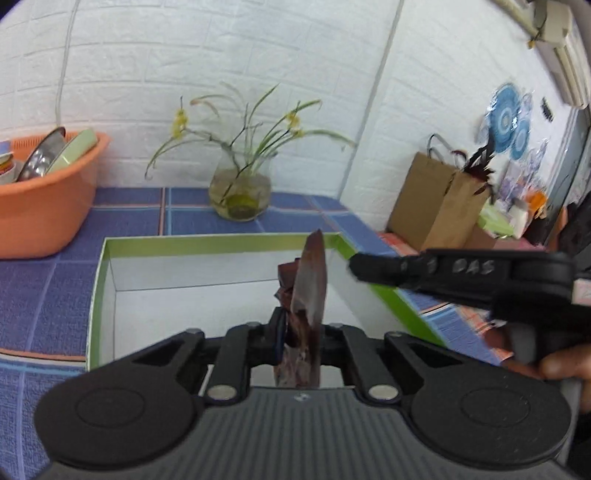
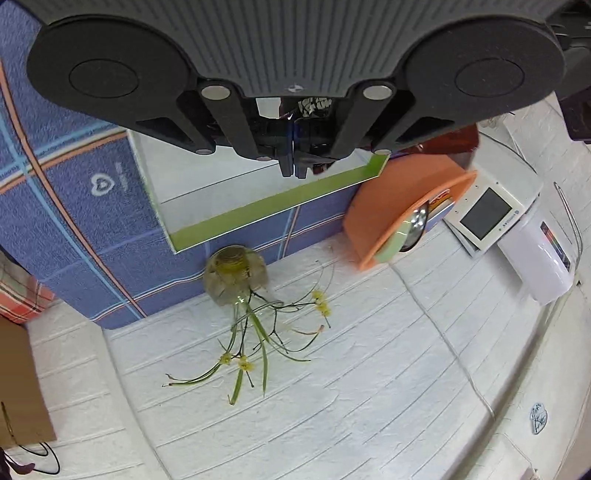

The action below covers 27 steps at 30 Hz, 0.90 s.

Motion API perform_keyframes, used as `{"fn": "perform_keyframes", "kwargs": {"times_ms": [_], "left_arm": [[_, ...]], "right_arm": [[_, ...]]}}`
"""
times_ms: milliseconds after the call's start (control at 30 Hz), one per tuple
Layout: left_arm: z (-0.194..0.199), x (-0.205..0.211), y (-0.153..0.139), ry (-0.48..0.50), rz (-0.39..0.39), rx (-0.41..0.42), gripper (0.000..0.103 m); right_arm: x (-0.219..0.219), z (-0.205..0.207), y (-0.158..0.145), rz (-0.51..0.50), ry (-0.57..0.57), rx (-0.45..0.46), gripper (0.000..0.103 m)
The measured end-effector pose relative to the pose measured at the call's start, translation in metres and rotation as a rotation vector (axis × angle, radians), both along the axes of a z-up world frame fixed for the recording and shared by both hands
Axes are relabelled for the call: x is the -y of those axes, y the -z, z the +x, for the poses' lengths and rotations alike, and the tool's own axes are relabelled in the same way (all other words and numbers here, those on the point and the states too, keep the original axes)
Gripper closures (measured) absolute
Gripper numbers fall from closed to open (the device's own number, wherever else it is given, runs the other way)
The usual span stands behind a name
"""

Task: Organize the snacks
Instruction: 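Carry the brown bag over the green box and open the right gripper, then grasp the red Daily Nuts bag with the left gripper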

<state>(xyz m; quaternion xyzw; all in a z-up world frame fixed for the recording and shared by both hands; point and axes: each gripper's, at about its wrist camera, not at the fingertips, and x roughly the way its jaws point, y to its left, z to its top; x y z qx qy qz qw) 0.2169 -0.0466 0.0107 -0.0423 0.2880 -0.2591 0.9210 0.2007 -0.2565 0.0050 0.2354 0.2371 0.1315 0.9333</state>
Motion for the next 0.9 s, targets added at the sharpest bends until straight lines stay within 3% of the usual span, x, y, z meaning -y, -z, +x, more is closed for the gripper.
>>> {"fn": "perform_keyframes", "kwargs": {"times_ms": [133, 233, 267, 300, 333, 400, 567, 633, 700, 833, 900], "left_arm": [[0.006, -0.013, 0.004, -0.082, 0.017, 0.019, 0.099], [0.007, -0.020, 0.001, -0.133, 0.071, 0.050, 0.096], [0.005, -0.022, 0.000, -0.144, 0.089, 0.061, 0.083], [0.001, -0.025, -0.002, -0.164, 0.106, 0.090, 0.048], [-0.004, -0.027, -0.005, -0.193, 0.125, 0.133, 0.034], [-0.018, -0.028, -0.012, -0.254, 0.186, 0.236, 0.031], [-0.046, -0.038, -0.026, -0.299, 0.273, 0.340, 0.028], [-0.067, -0.045, -0.030, -0.285, 0.255, 0.345, 0.024], [-0.094, -0.052, -0.030, -0.245, 0.203, 0.322, 0.003], [-0.149, -0.058, -0.016, -0.107, 0.069, 0.252, 0.003], [-0.164, -0.057, -0.006, -0.020, 0.004, 0.171, 0.003]], "right_arm": [[0.005, 0.002, 0.001, 0.012, -0.024, 0.022, 0.098], [0.008, 0.000, -0.001, 0.032, -0.028, 0.015, 0.095], [0.008, -0.003, -0.001, 0.043, -0.034, 0.012, 0.095], [0.010, -0.005, -0.002, 0.057, -0.042, 0.013, 0.093], [0.010, -0.008, -0.003, 0.064, -0.049, 0.013, 0.087], [0.009, -0.016, -0.007, 0.063, -0.058, 0.017, 0.083], [0.008, -0.043, -0.014, 0.075, -0.080, 0.044, 0.068], [0.011, -0.060, -0.014, 0.092, -0.091, 0.042, 0.061], [0.013, -0.081, -0.012, 0.090, -0.100, 0.017, 0.053], [0.020, -0.131, 0.000, 0.073, -0.115, -0.020, 0.027], [0.024, -0.152, 0.007, 0.069, -0.112, -0.027, 0.026]]}}
